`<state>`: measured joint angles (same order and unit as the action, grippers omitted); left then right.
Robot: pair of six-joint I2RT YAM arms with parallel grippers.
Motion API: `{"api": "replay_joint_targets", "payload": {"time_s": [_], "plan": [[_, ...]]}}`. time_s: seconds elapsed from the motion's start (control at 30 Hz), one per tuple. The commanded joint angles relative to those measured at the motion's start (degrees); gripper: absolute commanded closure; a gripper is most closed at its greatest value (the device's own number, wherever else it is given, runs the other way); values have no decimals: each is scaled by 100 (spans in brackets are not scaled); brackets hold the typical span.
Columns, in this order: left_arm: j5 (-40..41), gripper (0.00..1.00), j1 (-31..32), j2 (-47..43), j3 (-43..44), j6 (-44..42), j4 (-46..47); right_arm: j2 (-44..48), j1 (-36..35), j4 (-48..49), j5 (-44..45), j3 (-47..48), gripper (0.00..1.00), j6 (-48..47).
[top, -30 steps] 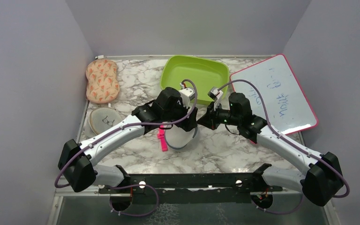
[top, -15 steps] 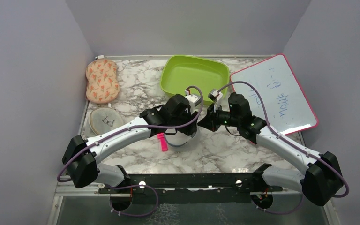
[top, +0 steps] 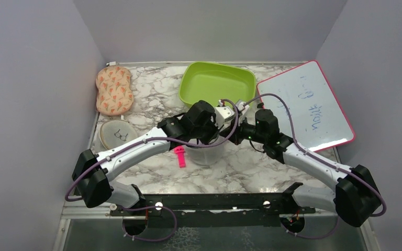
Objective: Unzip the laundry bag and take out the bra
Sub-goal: Unzip the laundry bag at the center of the board.
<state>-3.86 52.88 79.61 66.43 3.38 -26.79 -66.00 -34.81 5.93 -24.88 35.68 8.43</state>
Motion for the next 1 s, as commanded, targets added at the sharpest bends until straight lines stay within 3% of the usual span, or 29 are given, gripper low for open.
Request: {"api": "replay_joint_targets", "payload": {"time_s": [0.0,0.23,0.4,0.53,0.67,0.77,0.97], "plan": [[-461,100,89,-137,218,-1158,-8,-278,47,1134,626,-98,99,-299],[-362,100,108,-199,141,-1379,52,-646,680,1309,692,80,99,-367],[325,100,118,-282,-3,-1126,228,-587,714,998,685,90,99,-495],[185,100,169,-429,-201,-1318,366,-893,722,1397,480,79,99,-505],[166,100,327,-667,-697,-1849,816,-1371,721,2815,86,-105,99,-695],[148,100,389,-806,-931,-1940,941,-1593,725,2979,221,-29,99,-980],[530,100,398,-1018,-1249,-1397,858,-1001,706,2368,-119,-123,99,-1055]]}}
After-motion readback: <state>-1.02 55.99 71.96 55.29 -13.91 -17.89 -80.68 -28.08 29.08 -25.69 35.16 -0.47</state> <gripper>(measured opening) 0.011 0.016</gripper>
